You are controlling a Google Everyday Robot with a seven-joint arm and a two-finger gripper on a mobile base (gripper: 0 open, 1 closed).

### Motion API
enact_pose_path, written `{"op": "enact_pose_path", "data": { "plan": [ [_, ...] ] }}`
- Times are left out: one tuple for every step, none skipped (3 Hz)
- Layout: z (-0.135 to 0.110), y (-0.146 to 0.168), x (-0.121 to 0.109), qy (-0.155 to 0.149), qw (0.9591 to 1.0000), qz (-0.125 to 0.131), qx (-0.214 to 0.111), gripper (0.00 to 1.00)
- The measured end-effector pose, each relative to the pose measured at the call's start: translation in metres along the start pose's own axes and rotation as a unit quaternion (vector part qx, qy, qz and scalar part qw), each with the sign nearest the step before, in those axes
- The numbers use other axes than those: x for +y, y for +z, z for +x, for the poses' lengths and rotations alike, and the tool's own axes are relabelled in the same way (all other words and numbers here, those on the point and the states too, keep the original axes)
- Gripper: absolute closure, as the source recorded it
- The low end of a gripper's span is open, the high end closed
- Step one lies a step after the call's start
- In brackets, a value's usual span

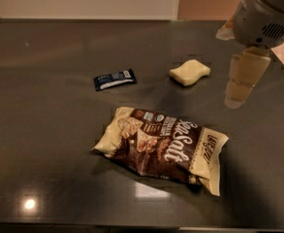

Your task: Move rxbar blueberry near sponge

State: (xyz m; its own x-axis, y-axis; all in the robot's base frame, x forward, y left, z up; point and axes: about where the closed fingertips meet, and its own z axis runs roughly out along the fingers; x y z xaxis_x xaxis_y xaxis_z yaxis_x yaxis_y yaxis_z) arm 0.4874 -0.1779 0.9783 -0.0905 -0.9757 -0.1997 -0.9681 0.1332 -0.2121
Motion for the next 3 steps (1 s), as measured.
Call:
{"op": "enact_pose_path", "data": {
  "plan": [
    [-0.031, 0.018, -0.025, -0.027, 0.9995, -0.013, -0.007, 0.00],
    [-0.065, 0.039, -0.046, -0.059, 0.9979, -0.024, -0.011, 0.00],
    [-0.100, 0.059, -0.067, -0.085, 0.9957, -0.035, -0.017, 0.00]
  ]
}}
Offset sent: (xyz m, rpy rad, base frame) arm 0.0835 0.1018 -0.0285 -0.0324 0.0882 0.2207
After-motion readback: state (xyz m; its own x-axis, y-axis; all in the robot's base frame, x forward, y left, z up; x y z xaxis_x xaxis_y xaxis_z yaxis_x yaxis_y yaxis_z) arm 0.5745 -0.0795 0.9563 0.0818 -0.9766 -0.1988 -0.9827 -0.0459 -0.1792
